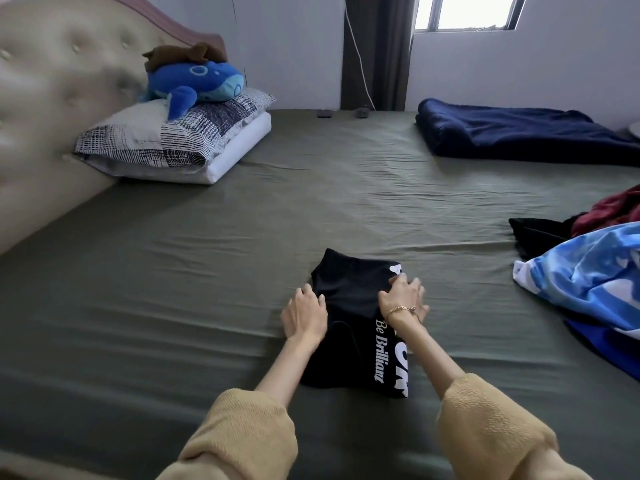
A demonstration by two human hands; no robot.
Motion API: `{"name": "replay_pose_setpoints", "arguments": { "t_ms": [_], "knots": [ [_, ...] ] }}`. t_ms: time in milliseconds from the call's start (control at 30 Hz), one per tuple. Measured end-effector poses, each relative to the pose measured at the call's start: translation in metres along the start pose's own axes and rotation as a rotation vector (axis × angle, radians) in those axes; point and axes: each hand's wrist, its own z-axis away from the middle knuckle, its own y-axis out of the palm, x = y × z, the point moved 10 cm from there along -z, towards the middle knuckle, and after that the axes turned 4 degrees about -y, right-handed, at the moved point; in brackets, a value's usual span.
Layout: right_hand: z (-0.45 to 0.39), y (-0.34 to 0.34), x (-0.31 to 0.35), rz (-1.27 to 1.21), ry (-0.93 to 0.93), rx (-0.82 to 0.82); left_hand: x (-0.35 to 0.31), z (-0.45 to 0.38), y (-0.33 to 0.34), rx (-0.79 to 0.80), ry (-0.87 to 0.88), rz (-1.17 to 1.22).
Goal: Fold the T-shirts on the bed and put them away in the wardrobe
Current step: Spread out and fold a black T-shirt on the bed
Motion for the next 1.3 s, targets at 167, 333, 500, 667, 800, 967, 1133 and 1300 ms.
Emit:
{"name": "replay_pose_setpoints", "arguments": {
  "t_ms": [167, 333, 500, 667, 800, 967, 1133, 1300],
  "knots": [
    [0.007, 0.003, -0.036, -0.116, 0.231, 0.079, 0.002, -0.001, 0.011, 0.155, -0.091, -0.075],
    [0.014, 0.005, -0.036, -0.092, 0.24, 0.145, 0.01, -0.004, 0.023, 0.532, -0.141, -0.058],
    [0.021, 0.01, -0.029, -0.039, 0.119, 0.232, 0.023, -0.002, 0.04, 0.728, -0.091, -0.016],
    [0.023, 0.021, -0.035, -0.032, 0.075, 0.325, 0.029, -0.001, 0.04, 0.767, -0.054, 0.029],
    [0.03, 0.023, -0.039, 0.017, 0.073, 0.387, 0.032, 0.005, 0.034, 0.785, -0.098, 0.11],
    [0.037, 0.019, -0.04, -0.014, 0.101, 0.41, 0.041, 0.008, 0.037, 0.735, -0.125, -0.016],
    [0.038, 0.016, -0.043, -0.007, 0.119, 0.387, 0.044, 0.011, 0.035, 0.791, -0.157, -0.04],
    [0.036, 0.022, -0.046, -0.039, 0.128, 0.408, 0.046, 0.026, 0.033, 0.85, -0.159, -0.125]
  ]
}}
